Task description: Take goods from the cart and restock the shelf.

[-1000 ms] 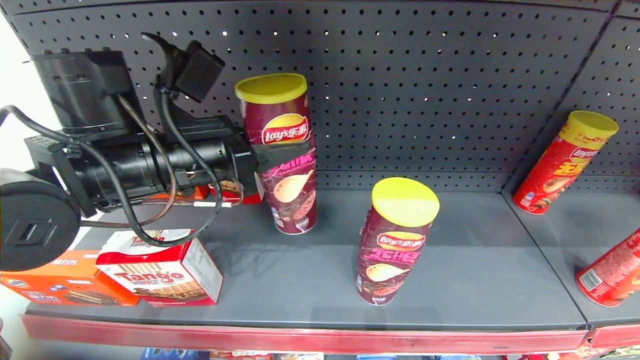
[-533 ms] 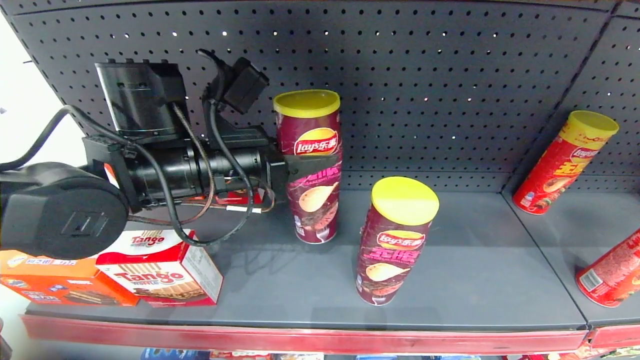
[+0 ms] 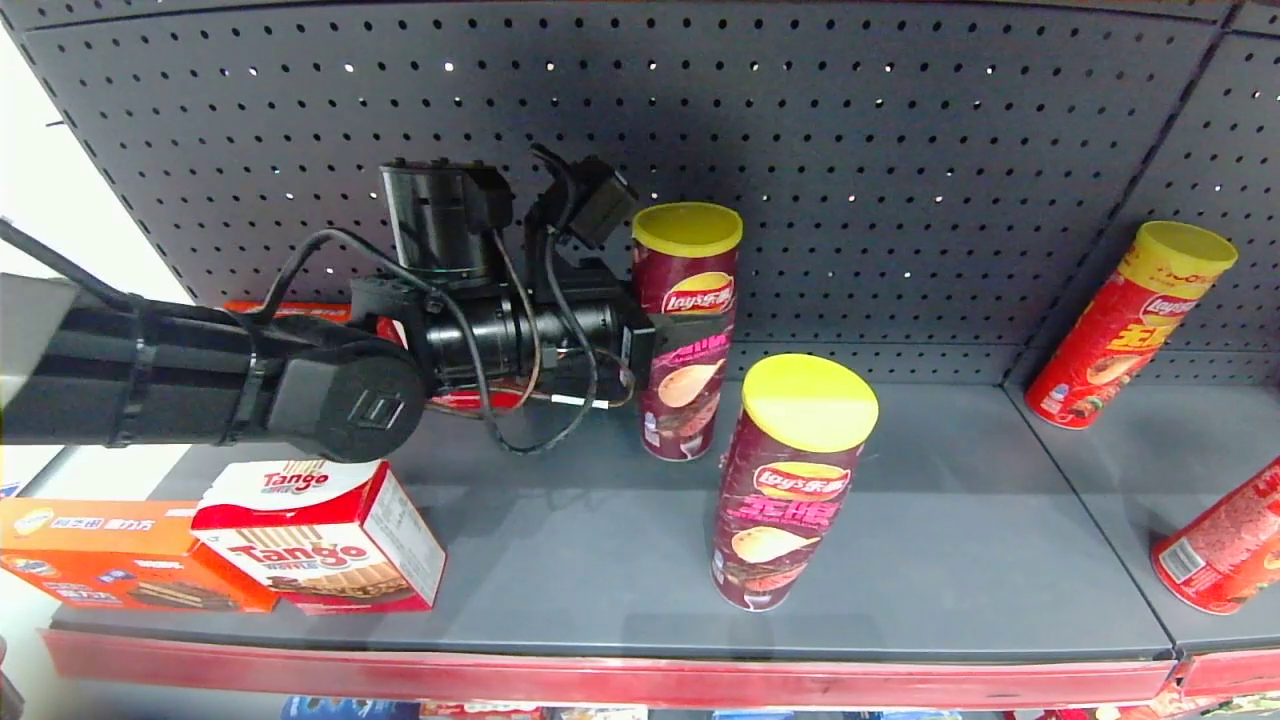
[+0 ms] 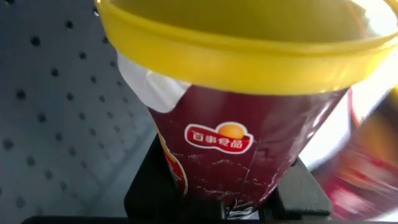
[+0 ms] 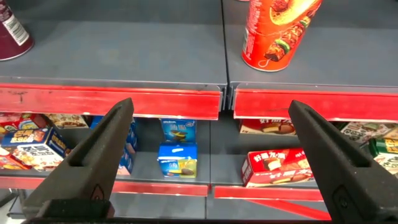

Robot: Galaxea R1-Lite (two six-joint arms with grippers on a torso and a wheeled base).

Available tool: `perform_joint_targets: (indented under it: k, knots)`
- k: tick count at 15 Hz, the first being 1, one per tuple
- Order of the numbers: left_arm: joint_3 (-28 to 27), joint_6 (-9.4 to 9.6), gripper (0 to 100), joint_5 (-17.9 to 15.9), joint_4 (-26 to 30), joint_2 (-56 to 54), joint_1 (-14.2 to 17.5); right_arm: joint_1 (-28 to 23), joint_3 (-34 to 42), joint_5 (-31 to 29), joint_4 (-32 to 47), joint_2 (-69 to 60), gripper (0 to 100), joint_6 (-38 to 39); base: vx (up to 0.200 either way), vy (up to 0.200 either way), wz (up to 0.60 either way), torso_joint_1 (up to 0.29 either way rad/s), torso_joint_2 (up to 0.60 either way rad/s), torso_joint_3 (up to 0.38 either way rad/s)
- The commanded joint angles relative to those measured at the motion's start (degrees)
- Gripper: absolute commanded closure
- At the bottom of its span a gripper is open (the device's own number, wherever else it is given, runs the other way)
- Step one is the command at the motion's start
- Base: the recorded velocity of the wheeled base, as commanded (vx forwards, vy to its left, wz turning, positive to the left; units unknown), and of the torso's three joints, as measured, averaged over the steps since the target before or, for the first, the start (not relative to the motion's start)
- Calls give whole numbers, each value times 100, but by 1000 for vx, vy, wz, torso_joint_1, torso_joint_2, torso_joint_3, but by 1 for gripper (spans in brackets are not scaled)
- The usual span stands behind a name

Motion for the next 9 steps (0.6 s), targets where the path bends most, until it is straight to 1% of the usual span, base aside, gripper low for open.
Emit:
perform_joint_targets:
  k: [1, 4, 7, 9]
  knots:
    - [-440, 28, 100, 11, 3, 544, -25, 0, 0, 2, 8, 10, 0, -4, 0, 0, 0, 0, 0, 0]
    - [-757, 28, 100, 28, -5, 816, -95, 0, 0, 2, -1, 10, 0, -4, 0, 0, 0, 0, 0, 0]
    - [-862, 63, 100, 28, -23, 1010, -113, 0, 0, 2, 8, 10, 0, -4, 0, 0, 0, 0, 0, 0]
    - [-871, 46, 100, 28, -260, 1150, -122, 0, 0, 2, 8, 10, 0, -4, 0, 0, 0, 0, 0, 0]
